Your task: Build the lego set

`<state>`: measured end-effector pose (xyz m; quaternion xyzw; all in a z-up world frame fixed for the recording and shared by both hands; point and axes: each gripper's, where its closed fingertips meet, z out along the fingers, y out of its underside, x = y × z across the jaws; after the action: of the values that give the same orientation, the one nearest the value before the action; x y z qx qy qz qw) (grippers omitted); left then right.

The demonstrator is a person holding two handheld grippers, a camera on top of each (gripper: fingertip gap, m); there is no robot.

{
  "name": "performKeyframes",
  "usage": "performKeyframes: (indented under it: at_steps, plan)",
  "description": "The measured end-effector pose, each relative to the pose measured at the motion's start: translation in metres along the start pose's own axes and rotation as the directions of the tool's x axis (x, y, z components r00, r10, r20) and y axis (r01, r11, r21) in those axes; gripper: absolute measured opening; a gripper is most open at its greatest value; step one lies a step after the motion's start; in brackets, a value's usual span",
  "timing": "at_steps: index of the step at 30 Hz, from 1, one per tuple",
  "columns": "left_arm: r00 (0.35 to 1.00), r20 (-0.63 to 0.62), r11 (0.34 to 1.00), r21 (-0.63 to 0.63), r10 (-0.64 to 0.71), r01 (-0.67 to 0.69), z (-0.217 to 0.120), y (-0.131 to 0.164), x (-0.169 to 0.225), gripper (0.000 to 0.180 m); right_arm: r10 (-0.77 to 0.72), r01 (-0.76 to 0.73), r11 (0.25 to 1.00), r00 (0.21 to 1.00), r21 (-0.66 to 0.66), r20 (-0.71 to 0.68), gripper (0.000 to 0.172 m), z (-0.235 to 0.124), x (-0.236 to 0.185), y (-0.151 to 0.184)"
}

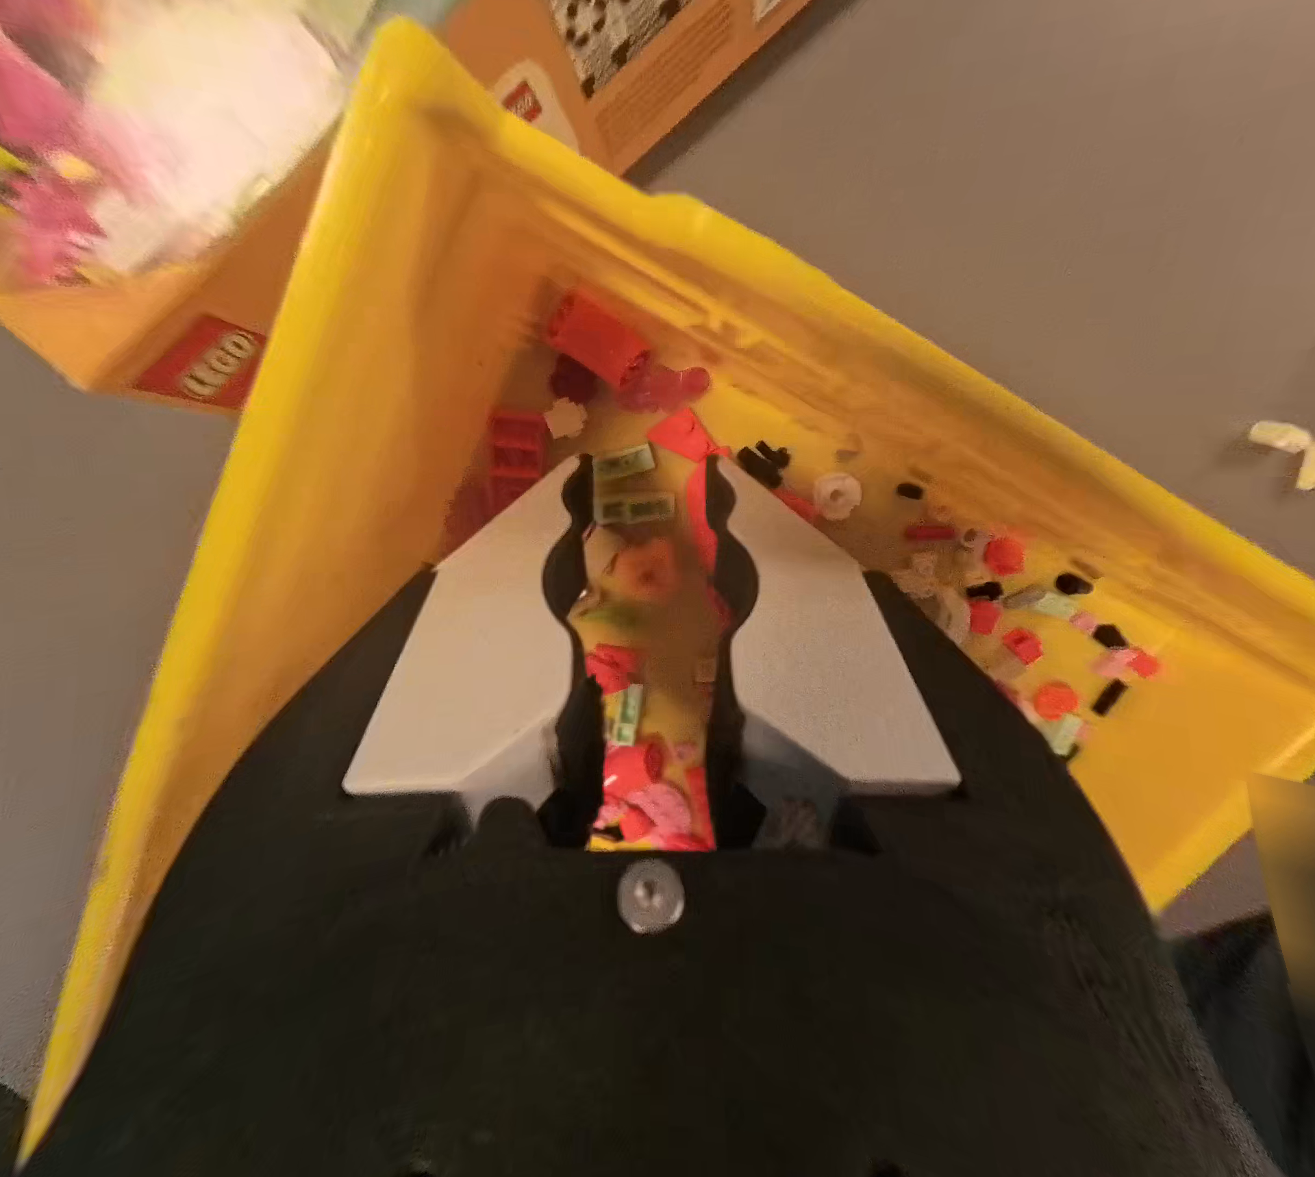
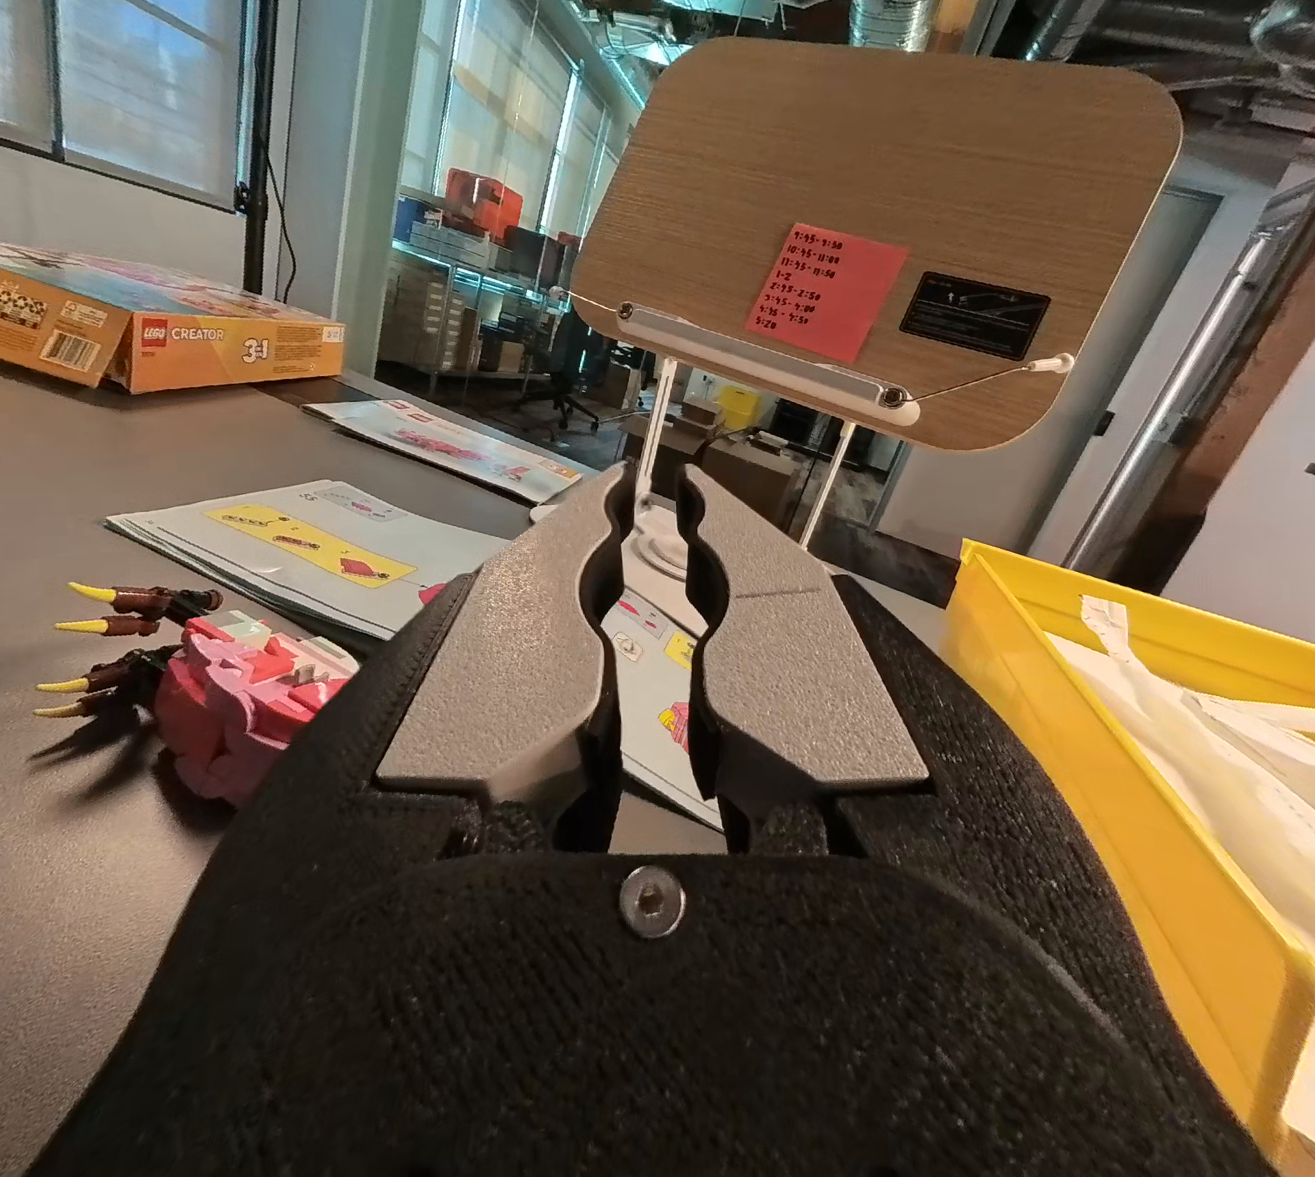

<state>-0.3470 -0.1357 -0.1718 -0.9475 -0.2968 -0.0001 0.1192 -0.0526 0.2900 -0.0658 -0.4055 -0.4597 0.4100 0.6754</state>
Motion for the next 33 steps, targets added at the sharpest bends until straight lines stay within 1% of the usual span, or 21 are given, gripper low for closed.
performKeyframes:
  at_steps: [2, 3, 4, 6, 7, 8, 9, 10, 11, 13, 14, 15, 22, 26, 33]
  plan:
    - [0.998, -0.020, 0.996, -0.069, -0.065, 0.064, 0.008, 0.004, 0.001, 0.035, -0.008, 0.008, 1.000, 1.000, 0.003, -0.008, 0.008, 0.000, 0.001, -0.001]
    - [0.998, -0.021, 0.995, -0.078, -0.066, 0.064, 0.010, 0.003, 0.001, 0.035, -0.010, 0.010, 1.000, 1.000, 0.002, -0.010, 0.008, 0.000, 0.001, -0.001]
    - [0.999, -0.006, 0.996, -0.085, -0.043, 0.042, 0.011, 0.003, -0.001, 0.035, -0.011, 0.011, 1.000, 1.000, 0.000, -0.010, 0.008, 0.000, 0.001, -0.001]
    - [0.998, 0.062, 0.994, -0.106, 0.023, -0.016, 0.009, 0.003, -0.012, 0.033, -0.013, 0.013, 1.000, 1.000, -0.004, -0.010, 0.008, 0.000, 0.001, 0.000]
    - [0.996, 0.061, 0.992, -0.110, 0.065, -0.058, 0.008, 0.003, -0.013, 0.032, -0.013, 0.013, 1.000, 1.000, -0.006, -0.011, 0.007, 0.000, 0.001, 0.000]
    - [0.992, 0.035, 0.987, -0.111, 0.119, -0.114, 0.008, 0.002, -0.010, 0.032, -0.012, 0.012, 1.000, 1.000, -0.008, -0.011, 0.007, 0.000, 0.001, 0.001]
    - [0.982, -0.002, 0.975, -0.117, 0.188, -0.187, 0.008, 0.002, -0.007, 0.031, -0.013, 0.013, 1.000, 1.000, -0.010, -0.012, 0.007, 0.001, 0.001, 0.001]
    - [0.959, -0.076, 0.952, -0.125, 0.273, -0.281, 0.009, 0.006, 0.001, 0.031, -0.015, 0.015, 1.000, 1.000, -0.011, -0.013, 0.007, 0.001, 0.001, 0.001]
    - [0.932, -0.122, 0.924, -0.141, 0.340, -0.356, 0.010, 0.011, 0.004, 0.030, -0.019, 0.019, 1.000, 1.000, -0.012, -0.016, 0.006, 0.001, 0.001, 0.001]
    - [0.909, -0.107, 0.886, -0.203, 0.403, -0.417, 0.011, 0.016, -0.005, 0.024, -0.029, 0.029, 1.000, 0.999, -0.012, -0.019, 0.006, 0.000, 0.001, 0.001]
    - [0.895, -0.114, 0.869, -0.216, 0.431, -0.446, 0.012, 0.017, -0.007, 0.020, -0.032, 0.032, 0.999, 0.999, -0.013, -0.018, 0.006, 0.000, 0.000, 0.001]
    - [0.883, -0.117, 0.855, -0.218, 0.455, -0.470, 0.013, 0.017, -0.007, 0.020, -0.034, 0.033, 0.999, 0.999, -0.015, -0.017, 0.006, 0.001, 0.000, 0.001]
    - [0.814, -0.073, 0.792, -0.195, 0.577, -0.579, 0.006, 0.010, -0.012, 0.015, -0.037, 0.037, 0.999, 0.999, -0.022, -0.014, 0.005, 0.001, -0.001, 0.002]
    - [0.783, -0.052, 0.761, -0.203, 0.620, -0.616, 0.008, 0.010, -0.015, 0.012, -0.041, 0.041, 0.999, 0.999, -0.025, -0.012, 0.005, 0.001, -0.001, 0.003]
    - [0.763, -0.081, 0.733, -0.229, 0.642, -0.641, 0.007, 0.015, -0.013, 0.009, -0.038, 0.037, 0.999, 0.999, -0.030, -0.010, 0.005, 0.002, -0.002, 0.004]
